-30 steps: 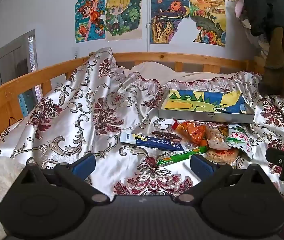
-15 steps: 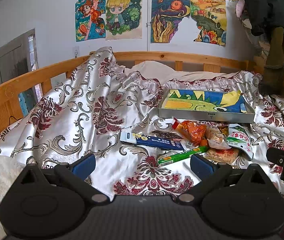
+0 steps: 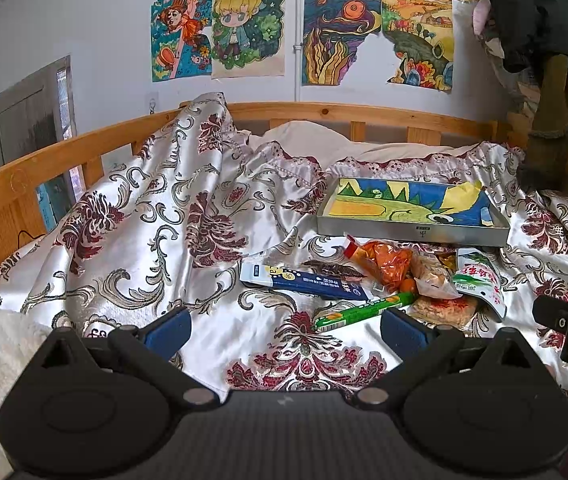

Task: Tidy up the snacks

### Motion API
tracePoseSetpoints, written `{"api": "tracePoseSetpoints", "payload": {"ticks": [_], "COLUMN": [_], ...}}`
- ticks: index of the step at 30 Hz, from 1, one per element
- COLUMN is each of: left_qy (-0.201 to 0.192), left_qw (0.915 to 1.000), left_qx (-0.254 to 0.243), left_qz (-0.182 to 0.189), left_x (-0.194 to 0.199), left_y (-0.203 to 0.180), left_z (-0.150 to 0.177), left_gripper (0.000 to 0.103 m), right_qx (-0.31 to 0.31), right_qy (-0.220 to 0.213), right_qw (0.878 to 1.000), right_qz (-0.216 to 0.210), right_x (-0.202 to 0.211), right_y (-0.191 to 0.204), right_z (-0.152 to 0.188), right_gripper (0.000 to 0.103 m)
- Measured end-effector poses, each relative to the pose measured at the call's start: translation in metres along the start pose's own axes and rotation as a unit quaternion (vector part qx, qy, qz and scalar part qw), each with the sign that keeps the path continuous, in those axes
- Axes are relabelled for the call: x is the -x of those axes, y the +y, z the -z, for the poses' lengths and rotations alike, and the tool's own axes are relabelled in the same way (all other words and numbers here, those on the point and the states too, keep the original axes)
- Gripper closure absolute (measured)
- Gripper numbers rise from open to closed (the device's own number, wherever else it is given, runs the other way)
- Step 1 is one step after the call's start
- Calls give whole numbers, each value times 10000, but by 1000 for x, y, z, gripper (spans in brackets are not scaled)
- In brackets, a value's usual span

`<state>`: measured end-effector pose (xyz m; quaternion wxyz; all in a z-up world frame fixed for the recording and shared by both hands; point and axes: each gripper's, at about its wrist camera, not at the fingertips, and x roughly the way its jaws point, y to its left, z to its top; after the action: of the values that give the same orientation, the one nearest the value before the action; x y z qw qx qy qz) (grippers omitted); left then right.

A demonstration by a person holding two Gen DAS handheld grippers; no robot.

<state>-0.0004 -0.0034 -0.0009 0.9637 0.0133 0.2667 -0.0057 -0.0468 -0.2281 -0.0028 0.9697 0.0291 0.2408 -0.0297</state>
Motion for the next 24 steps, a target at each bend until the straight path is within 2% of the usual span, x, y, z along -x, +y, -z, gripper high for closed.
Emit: {"api": "tracePoseSetpoints", "payload": {"ticks": [15,20,24], "left_qy": [77,474,481], "left_qw": [10000,9984,9971], "left_qx": [8,-128,-442], "left_qz": [-16,275,396], "left_x": [-3,-19,-29], "left_y": [1,-5,-15], "left_z": [2,-8,-22], "left_gripper": [0,1,1], "right_qx": [-43,-119,-88], "right_qy": [65,275,345], "right_qw": [10000,9993,9989], "right_qz": [-12,-237,-320], "right_x": [-2,-7,-13], "right_y": [1,-6,-10], "right_z": [1,-10,-23], "right_gripper": [1,1,1]}}
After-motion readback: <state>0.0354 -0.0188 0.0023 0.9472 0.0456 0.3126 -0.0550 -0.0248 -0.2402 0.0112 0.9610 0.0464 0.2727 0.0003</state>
